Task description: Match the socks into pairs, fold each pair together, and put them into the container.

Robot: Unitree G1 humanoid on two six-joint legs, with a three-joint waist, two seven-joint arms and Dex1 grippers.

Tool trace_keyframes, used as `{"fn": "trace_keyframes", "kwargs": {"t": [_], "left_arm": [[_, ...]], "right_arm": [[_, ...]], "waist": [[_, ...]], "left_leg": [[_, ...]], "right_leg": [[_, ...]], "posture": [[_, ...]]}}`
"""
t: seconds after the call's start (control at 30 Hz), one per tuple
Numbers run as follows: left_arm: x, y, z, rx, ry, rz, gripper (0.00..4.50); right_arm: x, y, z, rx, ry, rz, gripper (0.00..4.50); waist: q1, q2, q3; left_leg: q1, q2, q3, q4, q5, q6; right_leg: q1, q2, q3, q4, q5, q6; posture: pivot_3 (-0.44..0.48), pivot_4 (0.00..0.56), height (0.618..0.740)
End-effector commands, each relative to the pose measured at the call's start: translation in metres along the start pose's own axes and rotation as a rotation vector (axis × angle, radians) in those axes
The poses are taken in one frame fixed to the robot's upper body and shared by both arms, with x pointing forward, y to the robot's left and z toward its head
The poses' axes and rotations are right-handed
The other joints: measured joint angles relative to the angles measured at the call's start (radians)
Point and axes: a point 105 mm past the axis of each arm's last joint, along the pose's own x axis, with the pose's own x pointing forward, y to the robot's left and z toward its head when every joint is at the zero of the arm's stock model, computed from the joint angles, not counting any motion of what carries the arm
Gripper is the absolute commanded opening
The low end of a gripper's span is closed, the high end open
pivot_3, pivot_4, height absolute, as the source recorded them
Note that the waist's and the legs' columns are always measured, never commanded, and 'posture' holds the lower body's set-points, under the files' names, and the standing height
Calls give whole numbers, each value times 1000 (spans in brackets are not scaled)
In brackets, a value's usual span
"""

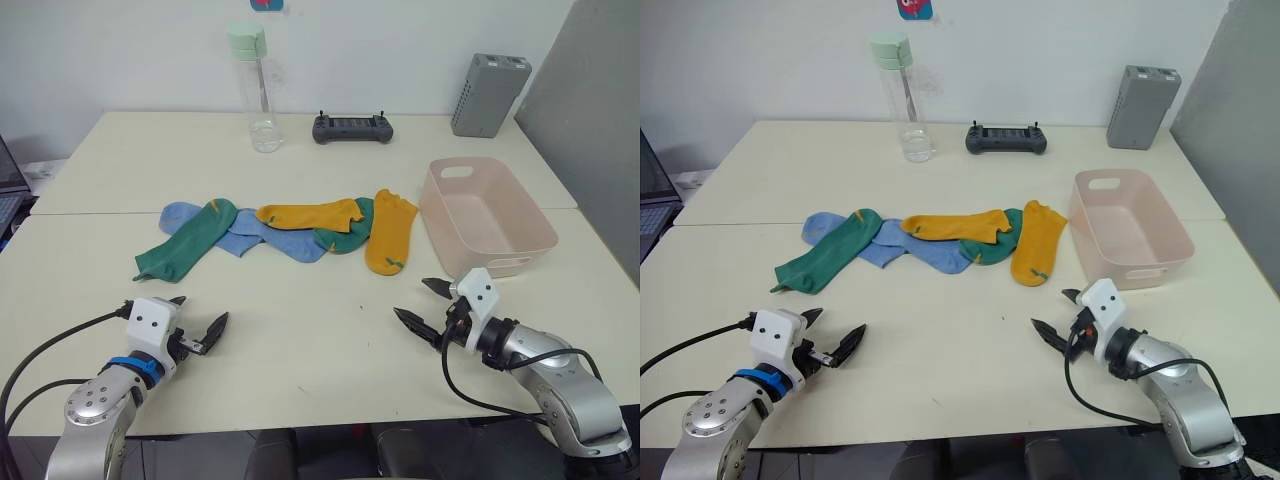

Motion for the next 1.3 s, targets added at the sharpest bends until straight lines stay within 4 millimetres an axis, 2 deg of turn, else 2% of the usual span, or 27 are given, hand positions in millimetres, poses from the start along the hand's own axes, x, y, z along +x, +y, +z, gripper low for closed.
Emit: {"fn": "trace_keyframes", "kwargs": {"t": [0.03,0.47,0.83,1.0,1.17,1.3], "left_arm": [[-1,0,9,24,-34,0,4500],[-1,0,11,30,-47,0,4500],[-2,-2,10,28,-51,5,4500],[-2,-3,10,35,-54,6,4500],[-4,-4,11,2,-68,8,4500],[-8,4,13,-43,-102,65,4500]], "right_arm": [[-2,2,17,-45,-46,0,4481],[-3,2,15,-37,-44,-5,4481],[-6,0,-3,44,-14,-37,4481],[-6,5,-9,19,0,-20,4481],[0,7,7,21,-81,5,4481],[11,15,26,-34,-127,70,4481]], "waist": [[0,0,0],[0,0,0],[0,0,0],[0,-1,0],[-1,-1,0],[-2,-1,-1]], "left_leg": [[0,0,0,0,0,0],[0,0,0,0,0,0],[0,0,0,0,0,0],[0,0,0,1,0,0],[0,0,0,1,0,0],[0,0,0,1,0,0]], "right_leg": [[0,0,0,0,0,0],[0,0,0,0,0,0],[3,0,0,0,0,0],[3,0,0,0,0,0],[3,0,0,0,0,0],[3,0,0,0,0,0]], "posture": [[0,150,740],[0,150,740],[0,150,740],[0,150,740],[0,150,740],[0,150,740]]}}
